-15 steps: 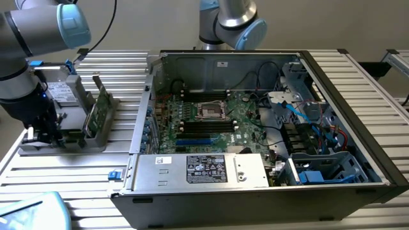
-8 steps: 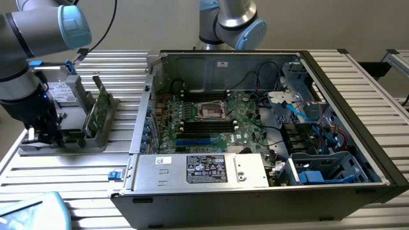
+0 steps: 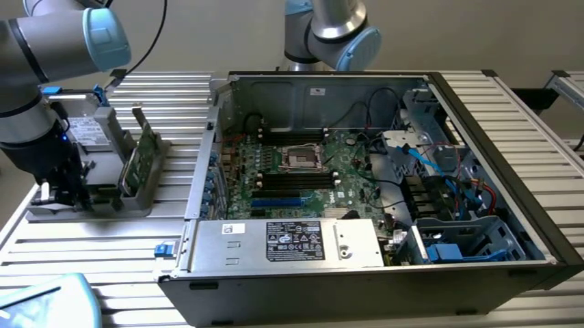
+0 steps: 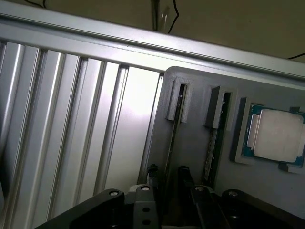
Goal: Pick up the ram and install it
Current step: 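Pick up the ram and move it above insertion slot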
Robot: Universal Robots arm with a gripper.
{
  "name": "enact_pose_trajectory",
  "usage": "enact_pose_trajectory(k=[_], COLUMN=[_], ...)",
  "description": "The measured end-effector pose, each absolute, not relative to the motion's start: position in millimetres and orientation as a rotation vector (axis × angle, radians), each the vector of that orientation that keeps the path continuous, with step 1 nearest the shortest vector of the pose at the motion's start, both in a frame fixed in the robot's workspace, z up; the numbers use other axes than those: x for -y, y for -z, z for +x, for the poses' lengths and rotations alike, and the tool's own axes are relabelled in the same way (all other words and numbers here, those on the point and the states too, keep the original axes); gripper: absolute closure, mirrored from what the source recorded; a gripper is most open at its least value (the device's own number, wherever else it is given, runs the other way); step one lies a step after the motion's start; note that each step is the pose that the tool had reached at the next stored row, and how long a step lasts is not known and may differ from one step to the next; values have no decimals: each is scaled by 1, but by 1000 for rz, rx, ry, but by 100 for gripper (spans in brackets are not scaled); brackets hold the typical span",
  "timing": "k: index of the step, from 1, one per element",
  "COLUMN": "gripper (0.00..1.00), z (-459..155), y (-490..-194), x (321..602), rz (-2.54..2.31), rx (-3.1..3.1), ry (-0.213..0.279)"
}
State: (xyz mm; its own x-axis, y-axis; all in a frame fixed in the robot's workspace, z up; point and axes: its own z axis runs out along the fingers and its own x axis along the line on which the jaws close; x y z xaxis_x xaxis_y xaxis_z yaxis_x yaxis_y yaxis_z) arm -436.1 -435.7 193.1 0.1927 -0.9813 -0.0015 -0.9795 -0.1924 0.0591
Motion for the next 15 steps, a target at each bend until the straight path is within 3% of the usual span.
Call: enact_pose_trajectory(k=[2,4,15], gripper=[71,84,85], z=[-436,-436,-436], y=[-193,-193,-193], x=[436,436,436], rz=[2391,2391,2390], rx=[1967,1967,1969], ry=[60,60,60])
